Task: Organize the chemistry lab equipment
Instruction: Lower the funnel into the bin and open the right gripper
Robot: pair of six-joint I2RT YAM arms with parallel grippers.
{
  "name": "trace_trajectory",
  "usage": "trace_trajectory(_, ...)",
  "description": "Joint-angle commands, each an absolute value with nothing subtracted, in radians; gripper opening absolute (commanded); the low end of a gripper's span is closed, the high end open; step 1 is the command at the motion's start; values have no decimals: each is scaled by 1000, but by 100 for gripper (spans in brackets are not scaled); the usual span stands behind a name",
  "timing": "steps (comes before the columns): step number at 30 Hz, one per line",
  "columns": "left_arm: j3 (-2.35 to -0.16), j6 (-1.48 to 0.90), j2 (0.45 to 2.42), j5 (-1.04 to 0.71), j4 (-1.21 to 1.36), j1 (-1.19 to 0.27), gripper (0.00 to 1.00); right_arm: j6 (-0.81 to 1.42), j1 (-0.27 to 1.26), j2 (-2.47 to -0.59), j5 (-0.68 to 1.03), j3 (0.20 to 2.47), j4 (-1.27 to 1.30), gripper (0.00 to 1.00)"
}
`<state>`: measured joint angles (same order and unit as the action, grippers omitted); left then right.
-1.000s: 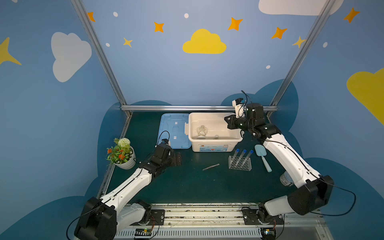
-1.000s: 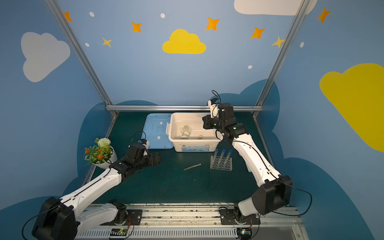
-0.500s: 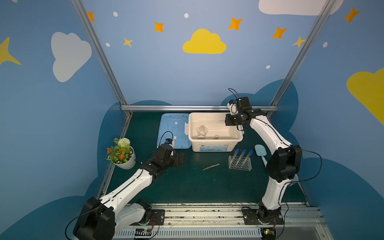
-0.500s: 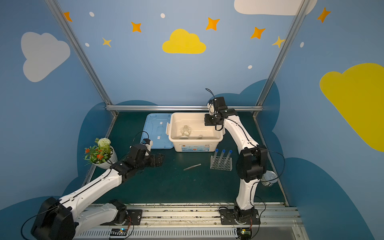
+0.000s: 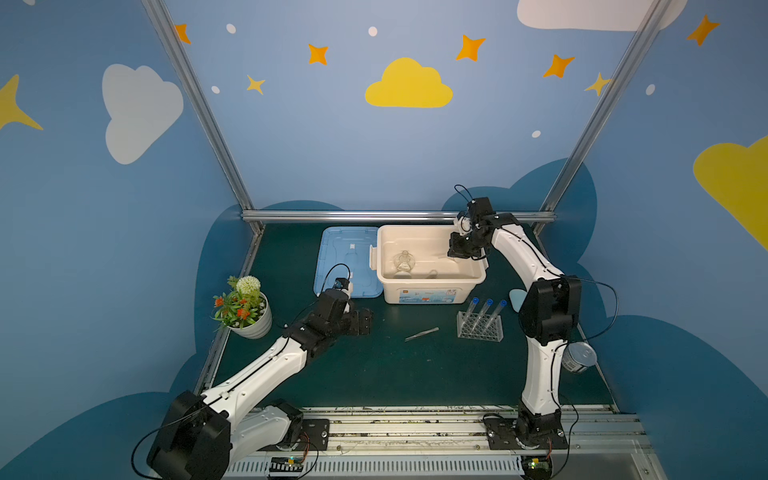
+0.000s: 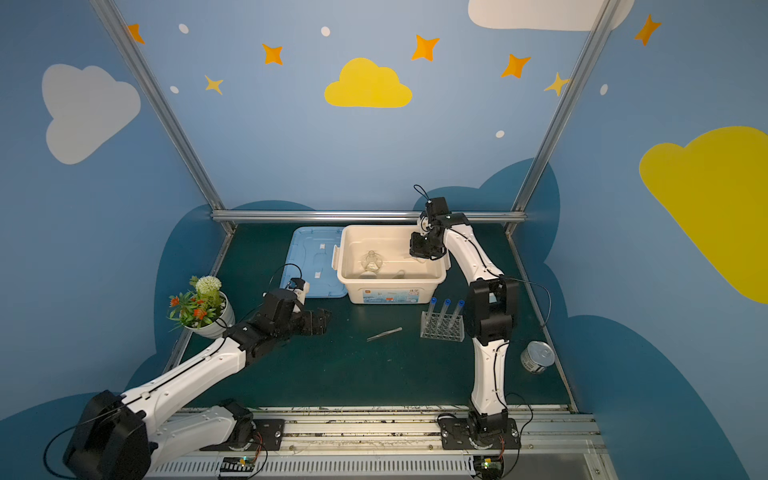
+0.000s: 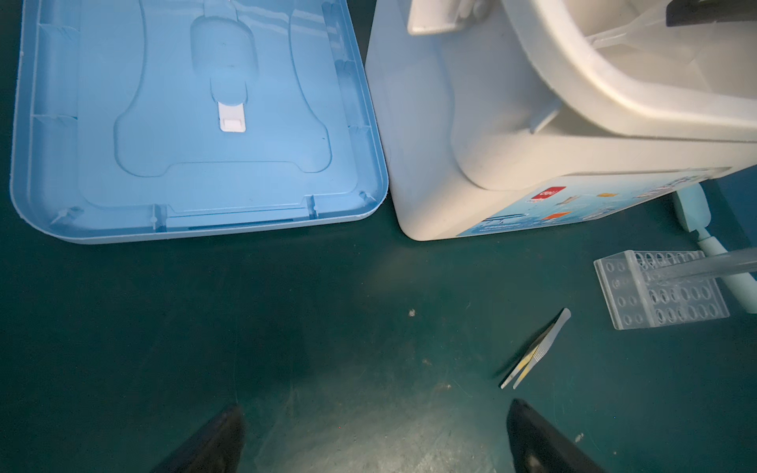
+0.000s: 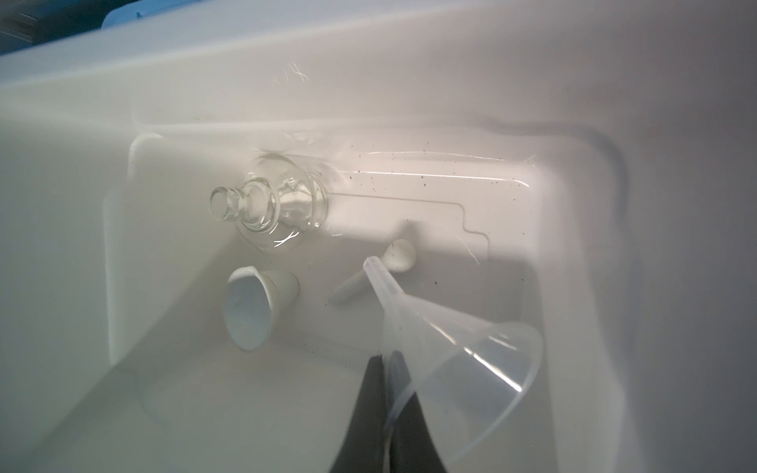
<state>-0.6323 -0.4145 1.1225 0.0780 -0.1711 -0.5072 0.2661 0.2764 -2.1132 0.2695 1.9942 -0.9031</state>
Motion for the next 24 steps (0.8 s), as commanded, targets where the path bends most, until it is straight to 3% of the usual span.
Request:
trace_trajectory(1,-627,-399,1134,83,-164,-512,100,300,271,-2108,301,1964,-911,0)
trace_trajectory(24,-621,-401,1158,85,-164,-516,100,331,262,-2199,334,1960,-930,0)
